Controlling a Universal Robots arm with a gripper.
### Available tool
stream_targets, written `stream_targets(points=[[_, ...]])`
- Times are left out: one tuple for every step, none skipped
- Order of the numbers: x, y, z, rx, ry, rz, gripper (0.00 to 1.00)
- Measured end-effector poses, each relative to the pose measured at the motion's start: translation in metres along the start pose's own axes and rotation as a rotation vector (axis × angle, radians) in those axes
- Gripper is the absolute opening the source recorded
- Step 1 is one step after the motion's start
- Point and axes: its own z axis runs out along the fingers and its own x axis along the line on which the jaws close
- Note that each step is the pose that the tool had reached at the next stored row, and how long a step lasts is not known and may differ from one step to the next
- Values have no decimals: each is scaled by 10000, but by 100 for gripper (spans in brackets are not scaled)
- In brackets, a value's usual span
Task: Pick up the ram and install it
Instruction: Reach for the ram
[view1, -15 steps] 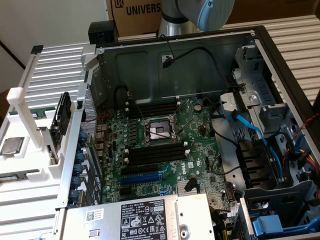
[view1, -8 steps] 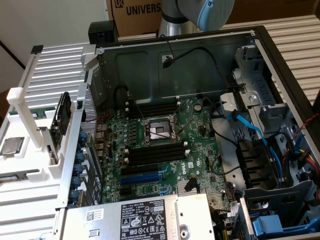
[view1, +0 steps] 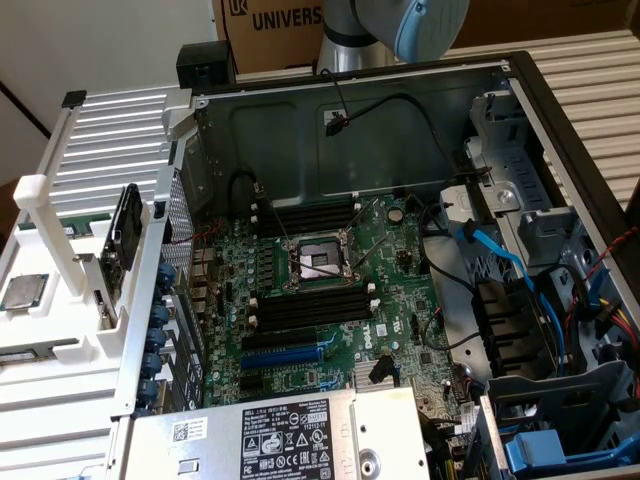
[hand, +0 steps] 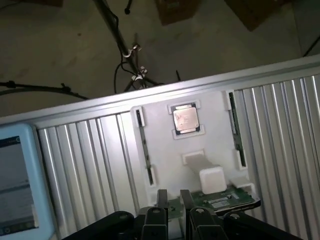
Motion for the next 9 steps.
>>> stream_targets(points=[[0, 0, 3, 19, -5, -100, 25], [0, 1, 6, 27, -9, -216, 25], [0, 2, 7, 28, -9, -357, 25], [1, 3, 7, 28, -9, -415, 25], [1, 3, 7, 28, -10, -415, 25], [1, 3, 8, 28, -10, -416, 25], [1, 4, 8, 27, -10, -416, 25], [3, 21, 8, 34, -11, -414, 25], [6, 34, 8, 39, -12, -414, 25]])
